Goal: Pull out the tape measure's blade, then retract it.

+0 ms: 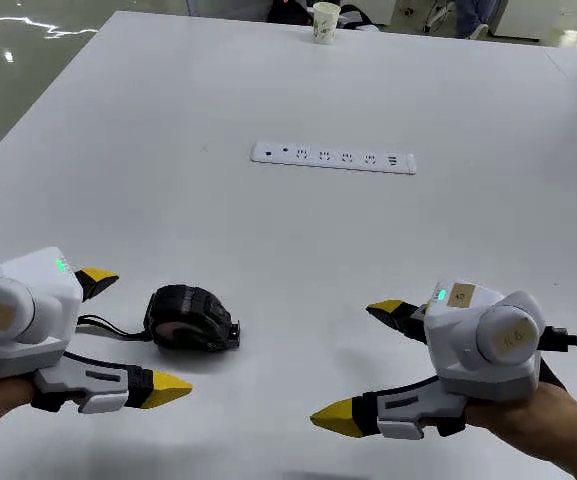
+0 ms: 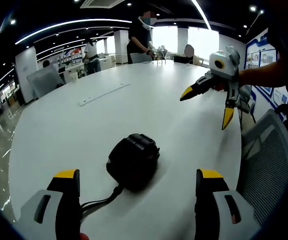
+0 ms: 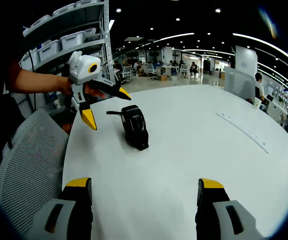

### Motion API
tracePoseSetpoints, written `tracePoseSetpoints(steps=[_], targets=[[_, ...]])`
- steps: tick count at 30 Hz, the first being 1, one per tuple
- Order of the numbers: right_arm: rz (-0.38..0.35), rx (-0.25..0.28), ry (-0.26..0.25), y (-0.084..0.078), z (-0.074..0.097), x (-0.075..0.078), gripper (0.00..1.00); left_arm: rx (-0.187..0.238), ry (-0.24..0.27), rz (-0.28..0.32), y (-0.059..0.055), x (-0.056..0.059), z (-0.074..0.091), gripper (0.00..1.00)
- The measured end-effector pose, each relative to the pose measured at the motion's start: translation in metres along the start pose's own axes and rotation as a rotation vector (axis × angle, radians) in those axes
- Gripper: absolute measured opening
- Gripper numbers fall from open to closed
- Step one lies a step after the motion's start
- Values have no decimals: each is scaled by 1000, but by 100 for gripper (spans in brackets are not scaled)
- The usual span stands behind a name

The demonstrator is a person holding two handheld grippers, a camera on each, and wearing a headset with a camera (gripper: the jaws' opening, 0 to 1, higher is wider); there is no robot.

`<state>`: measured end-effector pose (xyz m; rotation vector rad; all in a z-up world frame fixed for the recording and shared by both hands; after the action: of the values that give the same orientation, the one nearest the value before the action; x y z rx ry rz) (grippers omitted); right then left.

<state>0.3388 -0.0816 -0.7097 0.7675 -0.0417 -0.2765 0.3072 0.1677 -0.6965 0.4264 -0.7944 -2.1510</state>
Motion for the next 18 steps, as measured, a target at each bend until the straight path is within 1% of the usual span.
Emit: tracePoseSetpoints(steps=[7, 12, 18], targets=[[53, -20, 42, 7, -9, 4, 83, -36, -37, -41, 1, -4, -5, 89], [99, -33, 76, 11, -18, 6, 79, -48, -56, -66, 3, -8, -6, 87], [145, -44, 105, 17, -27, 11, 74, -67, -74, -113, 8, -15, -9, 80]])
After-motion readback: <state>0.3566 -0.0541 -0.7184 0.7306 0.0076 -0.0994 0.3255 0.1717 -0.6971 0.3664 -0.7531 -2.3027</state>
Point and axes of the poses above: the centre of the closed fingertips' face, and the gripper's own axes: z roughly backward along the fingers, x roughly to its right, y roughly out of its top, the point moved 6 cm from there along z, roughly backward along the fingers, and after that the axes turned 9 degrees about -x, right-handed, at the moved point
